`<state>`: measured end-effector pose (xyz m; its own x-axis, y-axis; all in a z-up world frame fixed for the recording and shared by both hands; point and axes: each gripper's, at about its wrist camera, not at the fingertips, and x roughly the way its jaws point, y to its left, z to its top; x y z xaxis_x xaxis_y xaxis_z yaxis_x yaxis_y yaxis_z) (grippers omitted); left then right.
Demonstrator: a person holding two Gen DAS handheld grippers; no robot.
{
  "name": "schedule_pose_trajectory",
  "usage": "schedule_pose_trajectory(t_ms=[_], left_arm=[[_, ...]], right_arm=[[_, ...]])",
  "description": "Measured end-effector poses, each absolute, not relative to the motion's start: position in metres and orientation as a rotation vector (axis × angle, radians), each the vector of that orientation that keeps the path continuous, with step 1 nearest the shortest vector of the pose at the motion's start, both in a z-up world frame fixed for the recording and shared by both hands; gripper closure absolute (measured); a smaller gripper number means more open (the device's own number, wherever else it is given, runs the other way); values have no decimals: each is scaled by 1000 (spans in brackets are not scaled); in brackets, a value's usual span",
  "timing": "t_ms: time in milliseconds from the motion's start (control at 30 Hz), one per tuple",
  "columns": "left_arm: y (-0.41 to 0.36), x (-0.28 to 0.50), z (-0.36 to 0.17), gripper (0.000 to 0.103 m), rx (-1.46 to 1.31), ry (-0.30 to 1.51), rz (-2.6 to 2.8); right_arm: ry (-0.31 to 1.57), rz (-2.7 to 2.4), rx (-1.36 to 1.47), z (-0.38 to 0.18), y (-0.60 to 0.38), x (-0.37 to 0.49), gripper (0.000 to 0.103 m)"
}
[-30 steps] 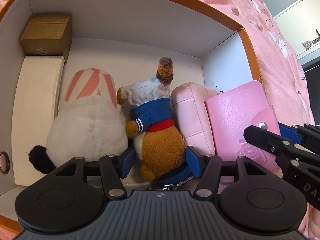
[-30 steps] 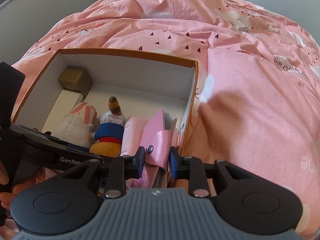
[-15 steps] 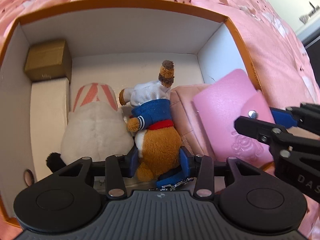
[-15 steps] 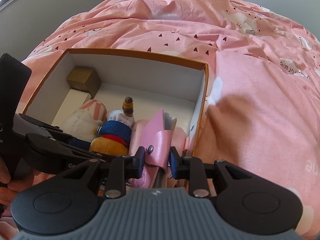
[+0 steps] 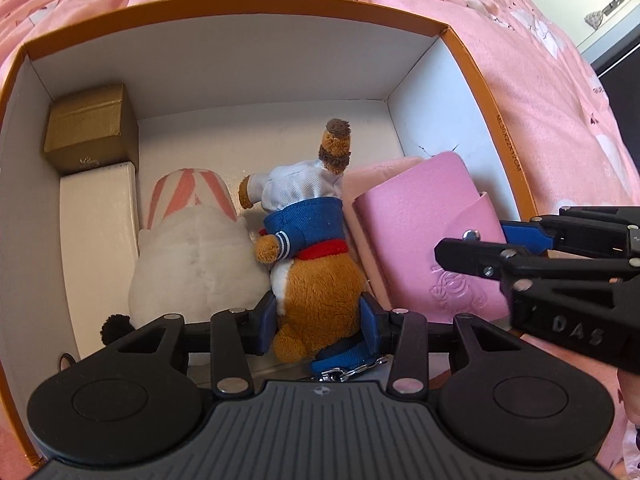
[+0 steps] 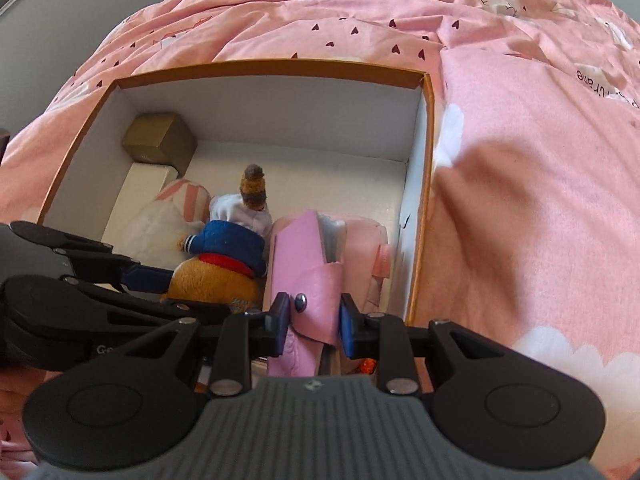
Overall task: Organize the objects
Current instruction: 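Lower the pink pouch beside the bear plush and open the left gripper, then lower the pink card wallet into the shoebox and open the right gripper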
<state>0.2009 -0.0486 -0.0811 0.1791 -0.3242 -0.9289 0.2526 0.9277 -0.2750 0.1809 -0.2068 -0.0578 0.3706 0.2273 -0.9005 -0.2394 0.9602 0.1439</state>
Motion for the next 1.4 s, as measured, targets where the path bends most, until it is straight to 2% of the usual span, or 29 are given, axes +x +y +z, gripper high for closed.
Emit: schedule_pose_trajectory(t_ms=[367,500,667,733,933,1133,1233,1400], left_arm=[[-44,201,-83,55,-81,1337,-416],[-47,202,-82,55,-73,1337,-413],[-47,203,-82,54,-73,1337,-413],[-50,203,-82,54,-66,1336,-415],[-53,203,-86,54,-52,1341,-412],[-61,205,-92,52,-45,1349,-413],[-62,205,-95,52,-39,1350,-412],[-62,200,-94,48,-47,1323,-422]], right_arm=[[1179,285,98,-61,-207,192,75],[1169,279,-54,-58,-199,187,66],[1142,293,-130,-51,-202,185,67],[1135,314,-151,-50,-201,185,73],[1166,384,-203,-57,-187,190,83],[1189,356,-292,-72,-175,193,87],[1203,357,-340,-79,-170,192,93],[1218,354,-307,-84,-174,196,94]])
